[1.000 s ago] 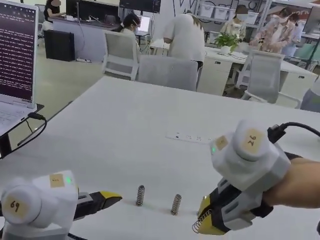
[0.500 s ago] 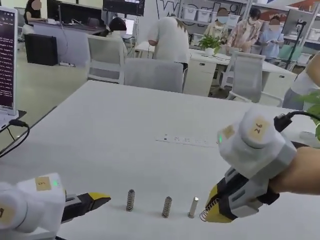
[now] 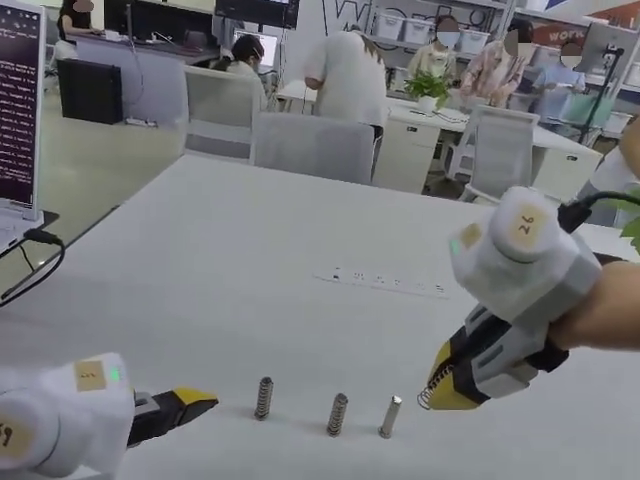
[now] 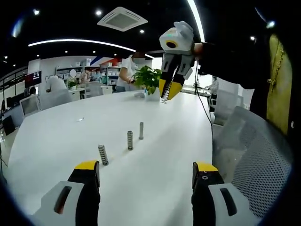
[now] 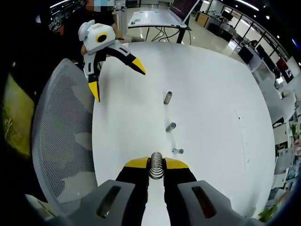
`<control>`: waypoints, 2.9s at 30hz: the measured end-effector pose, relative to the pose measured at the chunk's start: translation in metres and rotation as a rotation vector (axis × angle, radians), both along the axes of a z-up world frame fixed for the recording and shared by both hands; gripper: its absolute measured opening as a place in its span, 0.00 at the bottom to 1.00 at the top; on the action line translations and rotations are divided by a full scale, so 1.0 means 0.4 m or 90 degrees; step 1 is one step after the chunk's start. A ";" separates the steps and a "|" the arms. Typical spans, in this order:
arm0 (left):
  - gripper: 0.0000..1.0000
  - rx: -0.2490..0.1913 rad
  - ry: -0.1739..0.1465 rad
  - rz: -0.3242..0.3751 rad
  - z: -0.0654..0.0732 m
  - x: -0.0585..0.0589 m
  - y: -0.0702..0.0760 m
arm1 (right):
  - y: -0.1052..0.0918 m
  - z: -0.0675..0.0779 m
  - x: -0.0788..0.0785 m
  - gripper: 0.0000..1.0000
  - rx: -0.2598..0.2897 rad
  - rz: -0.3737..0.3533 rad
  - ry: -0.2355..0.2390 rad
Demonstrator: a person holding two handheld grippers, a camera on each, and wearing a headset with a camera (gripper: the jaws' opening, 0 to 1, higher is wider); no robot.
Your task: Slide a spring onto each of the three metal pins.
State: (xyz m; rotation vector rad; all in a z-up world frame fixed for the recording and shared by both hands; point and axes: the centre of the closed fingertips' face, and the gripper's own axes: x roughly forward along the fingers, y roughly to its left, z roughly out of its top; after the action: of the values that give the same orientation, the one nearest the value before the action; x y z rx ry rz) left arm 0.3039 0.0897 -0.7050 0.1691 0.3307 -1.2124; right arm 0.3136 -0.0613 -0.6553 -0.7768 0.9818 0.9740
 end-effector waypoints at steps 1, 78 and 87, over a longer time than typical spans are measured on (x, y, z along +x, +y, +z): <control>0.79 -0.001 0.001 0.006 -0.001 0.003 0.002 | 0.000 0.001 0.004 0.08 0.000 0.000 -0.001; 0.89 0.102 -0.082 0.020 -0.041 0.046 0.044 | -0.046 -0.188 0.159 0.08 -0.072 0.000 0.102; 0.88 0.103 -0.080 0.020 -0.043 0.046 0.046 | -0.044 -0.194 0.156 0.08 -0.071 0.001 0.104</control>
State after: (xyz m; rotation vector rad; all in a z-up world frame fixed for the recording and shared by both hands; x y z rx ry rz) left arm 0.3222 0.1082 -0.7221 0.3774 0.3215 -1.1383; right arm 0.3761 -0.0789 -0.7330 -0.7998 1.1858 1.0018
